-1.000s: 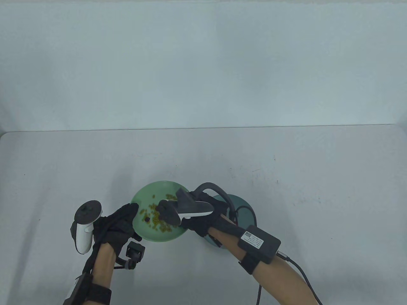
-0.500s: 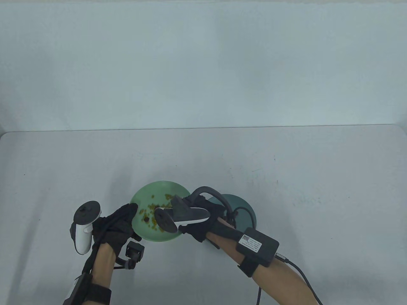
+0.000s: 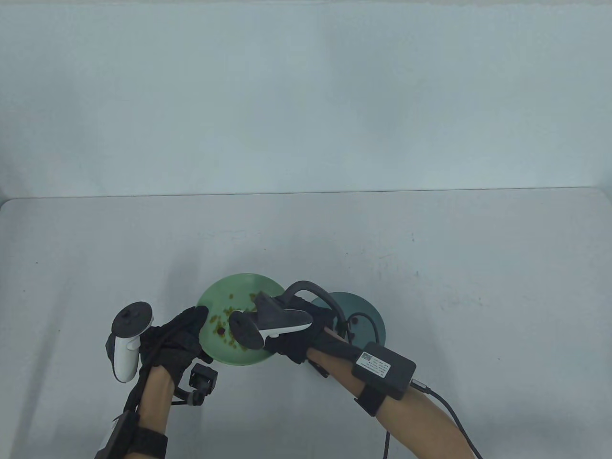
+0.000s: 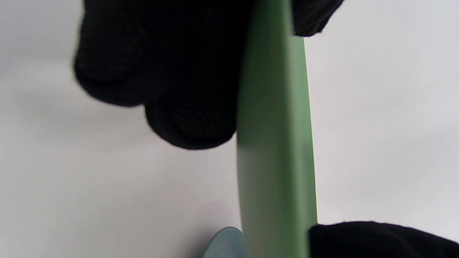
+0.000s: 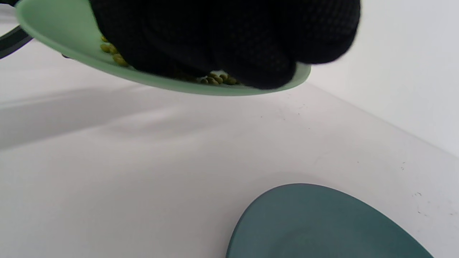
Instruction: Pick cranberries with hand pinch into plate
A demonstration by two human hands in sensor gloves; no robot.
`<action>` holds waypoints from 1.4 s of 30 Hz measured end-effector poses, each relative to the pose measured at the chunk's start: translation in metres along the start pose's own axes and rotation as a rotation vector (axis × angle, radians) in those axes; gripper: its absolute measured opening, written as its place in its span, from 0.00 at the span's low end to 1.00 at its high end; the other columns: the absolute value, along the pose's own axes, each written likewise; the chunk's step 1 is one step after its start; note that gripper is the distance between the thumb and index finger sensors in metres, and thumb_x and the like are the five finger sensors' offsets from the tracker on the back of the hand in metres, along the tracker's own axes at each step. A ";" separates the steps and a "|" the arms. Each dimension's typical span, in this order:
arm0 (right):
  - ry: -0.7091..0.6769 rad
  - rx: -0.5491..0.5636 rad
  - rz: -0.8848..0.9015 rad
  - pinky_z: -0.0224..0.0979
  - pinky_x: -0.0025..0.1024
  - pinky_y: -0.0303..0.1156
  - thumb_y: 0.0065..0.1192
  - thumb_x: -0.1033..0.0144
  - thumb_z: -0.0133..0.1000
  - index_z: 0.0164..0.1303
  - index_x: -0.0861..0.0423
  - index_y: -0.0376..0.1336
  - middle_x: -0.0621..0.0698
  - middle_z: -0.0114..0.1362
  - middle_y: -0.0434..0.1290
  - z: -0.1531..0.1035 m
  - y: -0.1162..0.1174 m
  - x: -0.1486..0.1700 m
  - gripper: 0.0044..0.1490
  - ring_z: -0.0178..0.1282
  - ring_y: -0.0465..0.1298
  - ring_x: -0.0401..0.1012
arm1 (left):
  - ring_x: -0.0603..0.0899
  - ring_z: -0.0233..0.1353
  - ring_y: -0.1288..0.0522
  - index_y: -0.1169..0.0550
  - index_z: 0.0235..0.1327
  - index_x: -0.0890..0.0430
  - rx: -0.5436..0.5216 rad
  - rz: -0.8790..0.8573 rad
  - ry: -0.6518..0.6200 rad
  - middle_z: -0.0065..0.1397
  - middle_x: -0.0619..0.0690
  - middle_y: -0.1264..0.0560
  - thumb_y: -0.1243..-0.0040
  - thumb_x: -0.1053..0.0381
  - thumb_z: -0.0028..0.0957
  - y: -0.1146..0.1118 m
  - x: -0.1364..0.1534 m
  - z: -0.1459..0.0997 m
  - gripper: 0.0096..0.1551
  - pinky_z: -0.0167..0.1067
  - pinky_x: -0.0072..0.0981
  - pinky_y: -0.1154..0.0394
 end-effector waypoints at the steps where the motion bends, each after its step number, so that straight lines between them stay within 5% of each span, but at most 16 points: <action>1: -0.001 0.002 0.005 0.47 0.30 0.81 0.65 0.48 0.57 0.61 0.55 0.72 0.37 0.39 0.79 0.000 0.000 0.000 0.29 0.38 0.82 0.33 | 0.57 0.37 0.12 0.25 0.63 0.67 0.000 -0.003 0.001 0.50 0.58 0.17 0.53 0.49 0.66 0.000 0.000 0.000 0.26 0.35 0.36 0.14; 18: -0.018 0.006 0.053 0.47 0.30 0.81 0.65 0.48 0.57 0.59 0.57 0.72 0.37 0.39 0.79 -0.001 -0.008 0.005 0.30 0.37 0.82 0.33 | 0.57 0.37 0.12 0.25 0.63 0.66 0.006 0.039 0.005 0.51 0.58 0.17 0.53 0.49 0.66 -0.002 0.001 0.001 0.26 0.36 0.37 0.14; 29: 0.092 0.084 0.082 0.47 0.30 0.81 0.64 0.48 0.58 0.60 0.57 0.72 0.37 0.39 0.79 -0.024 -0.033 0.055 0.30 0.37 0.82 0.33 | 0.57 0.37 0.12 0.25 0.63 0.66 0.002 0.034 0.012 0.51 0.58 0.17 0.53 0.49 0.66 -0.001 0.001 0.001 0.26 0.36 0.37 0.14; 35: 0.173 0.060 0.116 0.47 0.30 0.81 0.64 0.48 0.58 0.60 0.57 0.72 0.37 0.39 0.79 -0.037 -0.011 0.089 0.30 0.37 0.82 0.33 | 0.57 0.37 0.12 0.25 0.63 0.66 -0.007 0.033 0.015 0.51 0.58 0.17 0.53 0.49 0.66 0.000 0.001 0.001 0.26 0.36 0.37 0.14; 42: 0.239 -0.032 0.156 0.47 0.30 0.81 0.64 0.48 0.57 0.60 0.57 0.72 0.37 0.39 0.79 -0.037 0.040 0.111 0.30 0.37 0.82 0.33 | 0.57 0.37 0.12 0.25 0.63 0.66 -0.012 0.034 0.014 0.51 0.58 0.17 0.53 0.49 0.66 0.001 0.001 0.000 0.26 0.36 0.37 0.14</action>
Point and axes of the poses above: the tracker on the back of each hand, its own x axis roughly to the little-finger side, its own z axis roughly from the wrist to the fingertips, y = z × x, the point moved 4 cm from there along z, roughly from the wrist to the fingertips
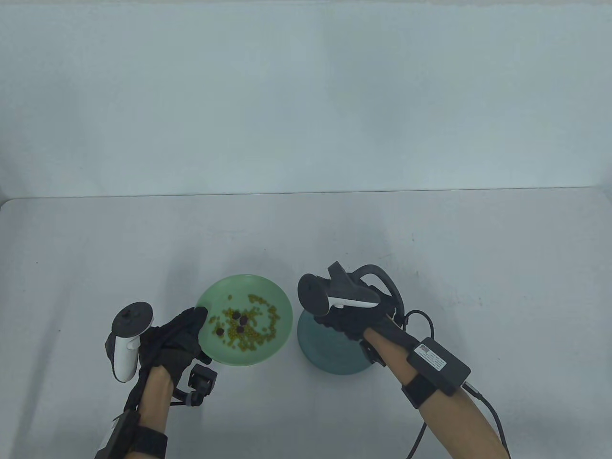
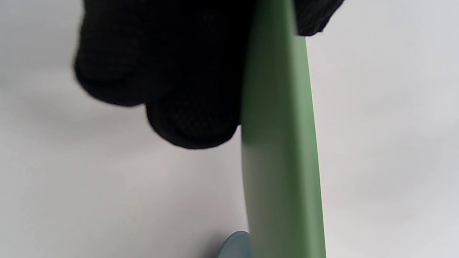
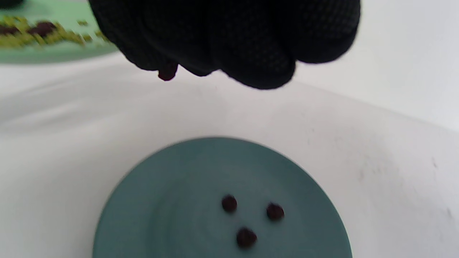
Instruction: Pick cranberries with hand pinch into plate
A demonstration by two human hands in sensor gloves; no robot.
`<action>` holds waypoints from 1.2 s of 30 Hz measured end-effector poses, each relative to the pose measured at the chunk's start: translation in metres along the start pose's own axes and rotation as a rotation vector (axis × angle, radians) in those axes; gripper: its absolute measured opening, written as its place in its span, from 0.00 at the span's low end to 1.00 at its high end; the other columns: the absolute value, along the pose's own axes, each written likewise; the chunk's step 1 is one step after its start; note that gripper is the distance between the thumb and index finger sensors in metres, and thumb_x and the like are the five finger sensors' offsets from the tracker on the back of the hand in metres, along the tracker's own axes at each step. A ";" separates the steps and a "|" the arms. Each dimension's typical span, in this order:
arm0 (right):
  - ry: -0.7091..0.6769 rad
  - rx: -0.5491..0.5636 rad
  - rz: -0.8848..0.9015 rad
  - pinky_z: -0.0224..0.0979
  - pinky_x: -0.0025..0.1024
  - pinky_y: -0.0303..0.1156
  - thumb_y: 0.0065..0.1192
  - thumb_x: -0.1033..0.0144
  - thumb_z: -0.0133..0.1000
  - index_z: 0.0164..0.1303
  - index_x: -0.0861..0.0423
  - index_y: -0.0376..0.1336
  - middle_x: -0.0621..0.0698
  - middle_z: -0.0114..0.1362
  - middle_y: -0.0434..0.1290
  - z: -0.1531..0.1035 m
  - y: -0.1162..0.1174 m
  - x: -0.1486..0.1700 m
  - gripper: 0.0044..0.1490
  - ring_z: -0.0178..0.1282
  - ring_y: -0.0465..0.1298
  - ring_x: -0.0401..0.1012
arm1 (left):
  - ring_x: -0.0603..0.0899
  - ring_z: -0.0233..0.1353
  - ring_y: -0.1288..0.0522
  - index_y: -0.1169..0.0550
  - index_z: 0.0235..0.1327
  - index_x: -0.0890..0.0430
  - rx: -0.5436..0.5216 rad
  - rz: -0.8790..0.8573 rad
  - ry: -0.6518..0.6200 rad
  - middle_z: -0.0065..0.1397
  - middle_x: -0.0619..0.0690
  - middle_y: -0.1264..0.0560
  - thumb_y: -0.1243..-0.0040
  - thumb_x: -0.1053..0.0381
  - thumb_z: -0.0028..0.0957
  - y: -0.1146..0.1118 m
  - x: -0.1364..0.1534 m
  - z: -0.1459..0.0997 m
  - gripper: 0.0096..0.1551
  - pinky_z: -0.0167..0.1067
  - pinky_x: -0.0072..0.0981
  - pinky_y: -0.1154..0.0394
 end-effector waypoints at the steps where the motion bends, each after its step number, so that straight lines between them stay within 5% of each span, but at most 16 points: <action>1: 0.007 -0.010 0.005 0.47 0.30 0.81 0.64 0.48 0.58 0.60 0.57 0.72 0.37 0.39 0.79 0.001 0.006 0.002 0.30 0.37 0.82 0.33 | 0.57 0.37 0.12 0.25 0.63 0.66 0.000 -0.001 0.000 0.51 0.58 0.17 0.53 0.49 0.66 0.000 0.000 0.000 0.26 0.36 0.37 0.14; 11: 0.067 -0.119 0.038 0.47 0.30 0.80 0.64 0.48 0.57 0.60 0.56 0.72 0.37 0.39 0.79 0.018 0.063 0.015 0.30 0.37 0.82 0.33 | 0.57 0.37 0.12 0.25 0.63 0.66 -0.001 -0.006 -0.002 0.51 0.58 0.17 0.53 0.49 0.66 0.001 0.000 -0.001 0.26 0.36 0.37 0.14; 20: 0.099 -0.183 0.043 0.47 0.30 0.80 0.64 0.48 0.58 0.60 0.56 0.72 0.37 0.39 0.78 0.028 0.093 0.019 0.29 0.37 0.82 0.33 | 0.57 0.37 0.12 0.25 0.63 0.66 -0.001 -0.001 -0.003 0.51 0.58 0.17 0.53 0.49 0.66 0.001 0.000 -0.001 0.26 0.36 0.37 0.14; 29: 0.114 -0.193 0.041 0.47 0.30 0.80 0.63 0.47 0.58 0.62 0.55 0.71 0.37 0.40 0.78 0.027 0.094 0.019 0.30 0.38 0.82 0.34 | 0.57 0.37 0.12 0.25 0.63 0.66 -0.005 0.003 -0.003 0.51 0.58 0.17 0.53 0.49 0.66 0.002 0.000 -0.001 0.26 0.36 0.37 0.14; 36: 0.122 -0.145 0.053 0.48 0.31 0.80 0.63 0.47 0.58 0.63 0.55 0.70 0.37 0.41 0.78 0.022 0.071 0.025 0.31 0.38 0.82 0.34 | 0.57 0.37 0.12 0.25 0.63 0.66 -0.003 0.003 -0.005 0.51 0.58 0.17 0.53 0.49 0.66 0.001 0.000 0.000 0.26 0.36 0.37 0.14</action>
Point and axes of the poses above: the tracker on the back of each hand, its own x axis roughly to the little-finger side, its own z axis roughly from the wrist to the fingertips, y = z × x, the point moved 4 cm from there along z, roughly from the wrist to the fingertips
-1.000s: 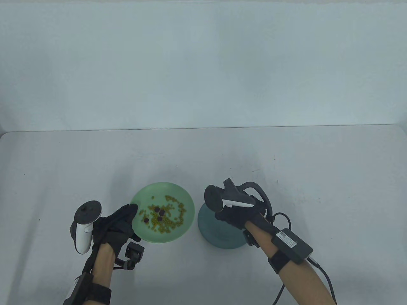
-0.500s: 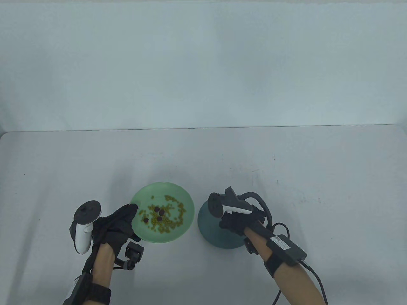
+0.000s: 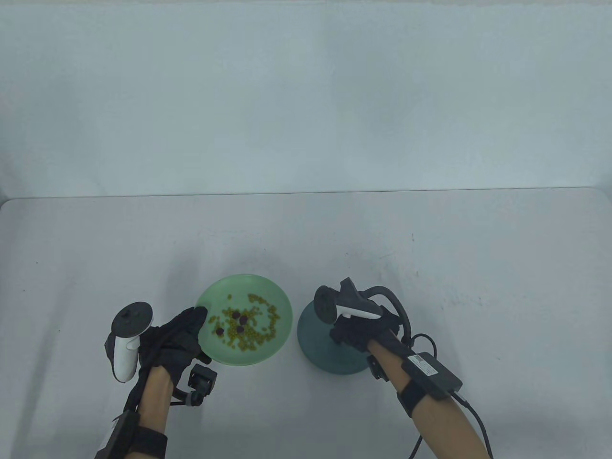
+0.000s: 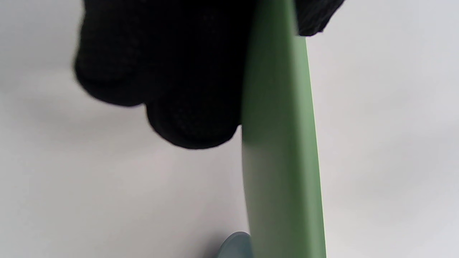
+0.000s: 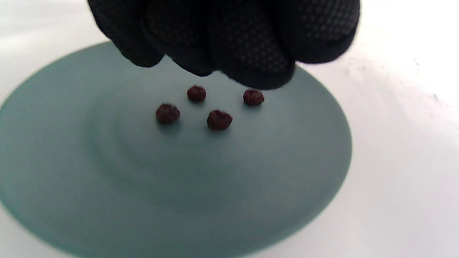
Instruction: Pick cranberries with hand pinch into plate
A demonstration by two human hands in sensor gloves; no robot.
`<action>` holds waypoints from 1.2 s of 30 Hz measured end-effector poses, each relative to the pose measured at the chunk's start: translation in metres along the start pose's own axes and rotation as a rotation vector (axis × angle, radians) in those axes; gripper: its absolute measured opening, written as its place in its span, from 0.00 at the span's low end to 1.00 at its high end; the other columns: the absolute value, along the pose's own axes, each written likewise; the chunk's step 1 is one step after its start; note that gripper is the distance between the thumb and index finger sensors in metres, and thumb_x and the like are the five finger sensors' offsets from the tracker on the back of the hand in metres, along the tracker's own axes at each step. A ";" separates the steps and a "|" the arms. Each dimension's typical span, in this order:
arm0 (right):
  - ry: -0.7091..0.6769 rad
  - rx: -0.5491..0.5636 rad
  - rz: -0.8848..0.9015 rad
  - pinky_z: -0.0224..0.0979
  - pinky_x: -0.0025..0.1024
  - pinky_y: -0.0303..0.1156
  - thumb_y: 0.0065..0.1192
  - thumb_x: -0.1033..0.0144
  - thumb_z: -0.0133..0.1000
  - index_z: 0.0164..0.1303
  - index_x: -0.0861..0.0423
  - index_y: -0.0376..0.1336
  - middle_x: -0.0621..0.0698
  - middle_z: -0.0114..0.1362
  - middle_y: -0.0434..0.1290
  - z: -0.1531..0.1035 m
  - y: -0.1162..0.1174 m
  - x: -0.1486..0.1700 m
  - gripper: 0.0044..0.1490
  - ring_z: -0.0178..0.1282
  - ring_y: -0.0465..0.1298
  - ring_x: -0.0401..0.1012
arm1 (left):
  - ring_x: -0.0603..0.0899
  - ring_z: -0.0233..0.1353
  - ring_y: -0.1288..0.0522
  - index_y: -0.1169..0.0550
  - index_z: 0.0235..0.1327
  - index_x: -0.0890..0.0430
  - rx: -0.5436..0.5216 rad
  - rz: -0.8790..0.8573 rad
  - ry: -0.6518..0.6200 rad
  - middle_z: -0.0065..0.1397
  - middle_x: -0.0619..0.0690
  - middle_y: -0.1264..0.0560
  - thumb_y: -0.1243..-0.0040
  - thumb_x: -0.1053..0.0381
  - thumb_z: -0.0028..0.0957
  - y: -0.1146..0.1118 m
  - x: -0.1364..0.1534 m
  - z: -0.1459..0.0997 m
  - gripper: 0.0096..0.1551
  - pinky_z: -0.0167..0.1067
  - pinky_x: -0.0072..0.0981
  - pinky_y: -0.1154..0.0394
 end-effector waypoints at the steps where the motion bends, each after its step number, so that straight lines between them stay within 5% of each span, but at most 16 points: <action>1: -0.001 0.007 -0.001 0.48 0.31 0.80 0.63 0.47 0.58 0.63 0.55 0.71 0.37 0.40 0.78 -0.002 -0.004 0.000 0.31 0.38 0.82 0.34 | 0.57 0.37 0.12 0.25 0.63 0.66 0.000 0.000 0.000 0.51 0.58 0.17 0.53 0.49 0.66 0.000 0.000 0.000 0.26 0.36 0.37 0.14; 17: -0.118 0.219 -0.097 0.48 0.31 0.80 0.62 0.47 0.59 0.66 0.54 0.70 0.37 0.40 0.78 -0.046 -0.110 -0.050 0.31 0.38 0.82 0.34 | 0.57 0.37 0.12 0.25 0.63 0.66 0.006 -0.001 -0.009 0.51 0.58 0.17 0.53 0.49 0.66 -0.002 -0.001 0.001 0.26 0.36 0.37 0.14; 25: -0.198 0.251 -0.124 0.48 0.31 0.80 0.62 0.47 0.59 0.69 0.51 0.68 0.37 0.41 0.79 -0.044 -0.125 -0.090 0.31 0.39 0.82 0.34 | 0.57 0.37 0.11 0.25 0.63 0.66 0.008 -0.006 -0.010 0.51 0.58 0.17 0.53 0.49 0.66 -0.002 -0.001 0.001 0.26 0.36 0.37 0.14; 36: -0.298 0.235 -0.108 0.48 0.31 0.80 0.61 0.49 0.60 0.72 0.49 0.66 0.37 0.41 0.79 -0.035 -0.115 -0.128 0.31 0.39 0.82 0.34 | 0.57 0.37 0.12 0.25 0.63 0.67 0.013 -0.009 -0.002 0.50 0.58 0.17 0.53 0.49 0.66 -0.004 0.000 0.001 0.26 0.36 0.37 0.14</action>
Point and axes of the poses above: the tracker on the back of each hand, its own x axis roughly to the little-finger side, its own z axis roughly from the wrist to the fingertips, y = z × x, the point moved 4 cm from there along z, roughly from the wrist to the fingertips
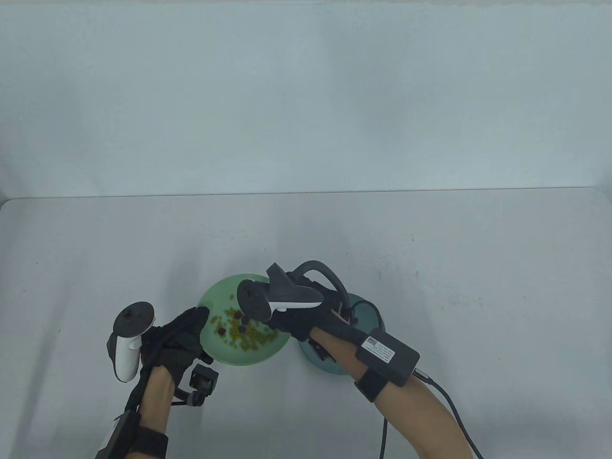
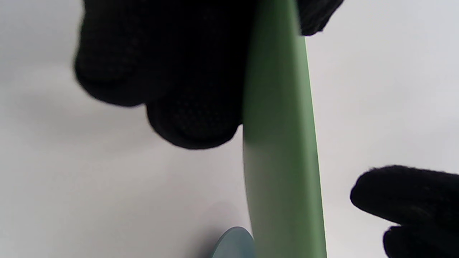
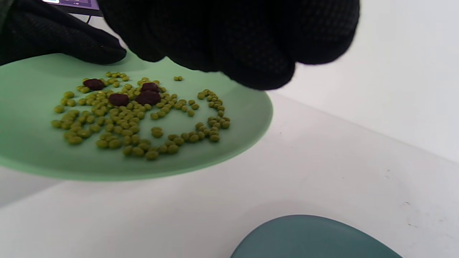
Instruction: Pick cranberries with hand pinch into plate
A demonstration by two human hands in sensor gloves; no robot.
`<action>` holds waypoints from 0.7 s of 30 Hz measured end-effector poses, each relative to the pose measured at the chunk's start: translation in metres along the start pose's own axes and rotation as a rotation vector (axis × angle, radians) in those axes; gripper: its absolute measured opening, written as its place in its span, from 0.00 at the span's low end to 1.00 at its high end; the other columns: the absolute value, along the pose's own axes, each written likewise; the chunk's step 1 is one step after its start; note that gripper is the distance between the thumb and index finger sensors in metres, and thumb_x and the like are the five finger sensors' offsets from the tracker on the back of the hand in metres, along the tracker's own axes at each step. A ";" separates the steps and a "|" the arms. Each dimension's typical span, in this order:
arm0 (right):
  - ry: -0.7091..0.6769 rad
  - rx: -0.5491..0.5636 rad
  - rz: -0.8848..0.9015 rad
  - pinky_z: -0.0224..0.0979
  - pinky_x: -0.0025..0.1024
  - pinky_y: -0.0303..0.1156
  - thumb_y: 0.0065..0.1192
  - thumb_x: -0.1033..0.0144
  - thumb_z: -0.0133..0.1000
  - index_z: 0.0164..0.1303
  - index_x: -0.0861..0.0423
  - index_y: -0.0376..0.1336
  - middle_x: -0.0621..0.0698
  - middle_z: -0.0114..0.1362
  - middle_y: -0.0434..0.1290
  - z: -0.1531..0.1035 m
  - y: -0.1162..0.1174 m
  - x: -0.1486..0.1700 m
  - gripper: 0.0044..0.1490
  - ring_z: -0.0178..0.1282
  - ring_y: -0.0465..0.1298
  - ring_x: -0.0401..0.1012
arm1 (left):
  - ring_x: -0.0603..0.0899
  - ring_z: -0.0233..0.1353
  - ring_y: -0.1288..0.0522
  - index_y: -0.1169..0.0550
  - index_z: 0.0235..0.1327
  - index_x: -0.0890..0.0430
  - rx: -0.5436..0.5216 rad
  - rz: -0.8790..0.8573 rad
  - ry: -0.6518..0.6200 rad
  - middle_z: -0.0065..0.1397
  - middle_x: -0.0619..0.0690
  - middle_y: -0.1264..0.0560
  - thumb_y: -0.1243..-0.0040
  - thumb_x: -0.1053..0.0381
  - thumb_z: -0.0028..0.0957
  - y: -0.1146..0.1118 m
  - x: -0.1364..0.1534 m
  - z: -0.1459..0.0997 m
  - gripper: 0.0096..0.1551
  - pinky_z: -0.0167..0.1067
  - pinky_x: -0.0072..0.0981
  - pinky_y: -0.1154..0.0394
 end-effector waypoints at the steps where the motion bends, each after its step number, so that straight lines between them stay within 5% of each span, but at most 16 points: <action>1: -0.004 -0.005 0.002 0.48 0.31 0.81 0.60 0.49 0.60 0.72 0.49 0.66 0.38 0.41 0.79 0.001 0.001 -0.001 0.31 0.39 0.82 0.34 | 0.57 0.37 0.12 0.25 0.63 0.67 0.001 -0.001 0.000 0.50 0.58 0.17 0.53 0.49 0.66 0.000 0.000 0.000 0.26 0.36 0.37 0.14; 21: -0.056 -0.089 -0.014 0.49 0.32 0.80 0.58 0.52 0.62 0.74 0.48 0.65 0.38 0.41 0.79 0.013 0.020 -0.017 0.29 0.39 0.82 0.34 | 0.57 0.37 0.12 0.25 0.63 0.67 0.006 -0.015 0.002 0.50 0.58 0.17 0.53 0.49 0.66 -0.001 0.000 0.000 0.26 0.36 0.37 0.14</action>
Point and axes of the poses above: the tracker on the back of each hand, its own x axis roughly to the little-finger side, its own z axis roughly from the wrist to the fingertips, y = z × x, the point moved 4 cm from there along z, roughly from the wrist to the fingertips
